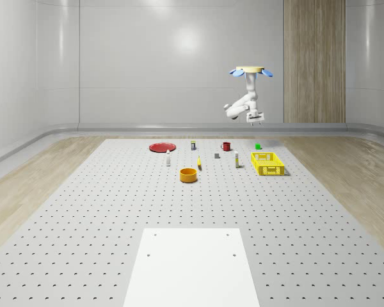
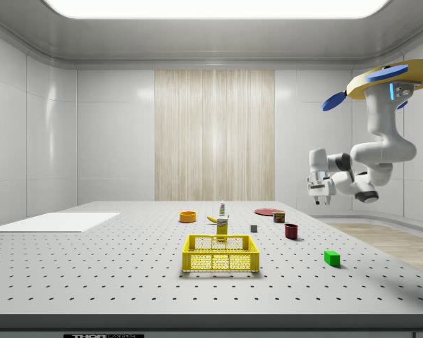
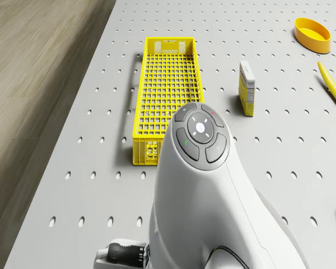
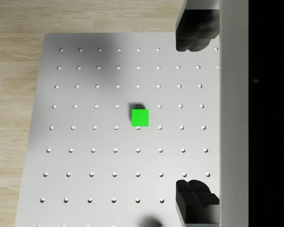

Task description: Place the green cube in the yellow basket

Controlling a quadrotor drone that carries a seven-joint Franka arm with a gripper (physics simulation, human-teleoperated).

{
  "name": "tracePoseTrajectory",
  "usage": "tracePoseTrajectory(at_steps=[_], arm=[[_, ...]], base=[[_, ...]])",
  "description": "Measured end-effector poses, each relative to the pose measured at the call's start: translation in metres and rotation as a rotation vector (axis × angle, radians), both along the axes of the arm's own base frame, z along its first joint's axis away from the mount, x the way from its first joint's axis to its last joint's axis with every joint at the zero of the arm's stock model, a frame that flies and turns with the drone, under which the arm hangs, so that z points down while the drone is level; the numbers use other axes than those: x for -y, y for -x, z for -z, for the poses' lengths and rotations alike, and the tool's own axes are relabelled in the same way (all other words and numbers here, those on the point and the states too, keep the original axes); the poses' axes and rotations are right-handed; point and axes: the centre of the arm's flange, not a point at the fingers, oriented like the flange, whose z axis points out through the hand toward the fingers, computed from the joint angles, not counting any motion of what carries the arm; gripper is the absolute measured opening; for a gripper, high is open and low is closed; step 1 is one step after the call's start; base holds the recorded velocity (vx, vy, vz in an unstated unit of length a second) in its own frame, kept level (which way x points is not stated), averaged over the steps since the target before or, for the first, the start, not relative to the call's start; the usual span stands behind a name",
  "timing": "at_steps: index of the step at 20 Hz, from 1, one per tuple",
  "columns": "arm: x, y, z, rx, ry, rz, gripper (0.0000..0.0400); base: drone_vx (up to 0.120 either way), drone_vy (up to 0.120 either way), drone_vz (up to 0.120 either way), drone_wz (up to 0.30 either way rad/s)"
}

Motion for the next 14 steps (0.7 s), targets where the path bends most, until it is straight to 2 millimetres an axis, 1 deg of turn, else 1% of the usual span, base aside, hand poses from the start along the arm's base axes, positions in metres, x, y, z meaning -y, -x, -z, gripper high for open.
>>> tracePoseTrajectory(at_steps=[2, 3, 12, 13, 14], arm=[[0.0034, 0.0, 0.0005, -0.001, 0.034, 0.001, 0.04], [0.0047, 0.0, 0.0006, -0.002, 0.048, 0.001, 0.04], [0.0099, 0.0001, 0.001, -0.004, 0.101, 0.002, 0.04], [0.0101, 0.0001, 0.0011, -0.004, 0.103, 0.002, 0.04], [0.0103, 0.0001, 0.0011, -0.004, 0.104, 0.002, 0.04]], base=[[-0.1, 0.0, 0.0, 0.0], [-0.12, 0.0, -0.08, 0.0], [-0.12, 0.0, -0.12, 0.0], [-0.08, 0.0, -0.12, 0.0], [0.0, 0.0, -0.12, 0.0]])
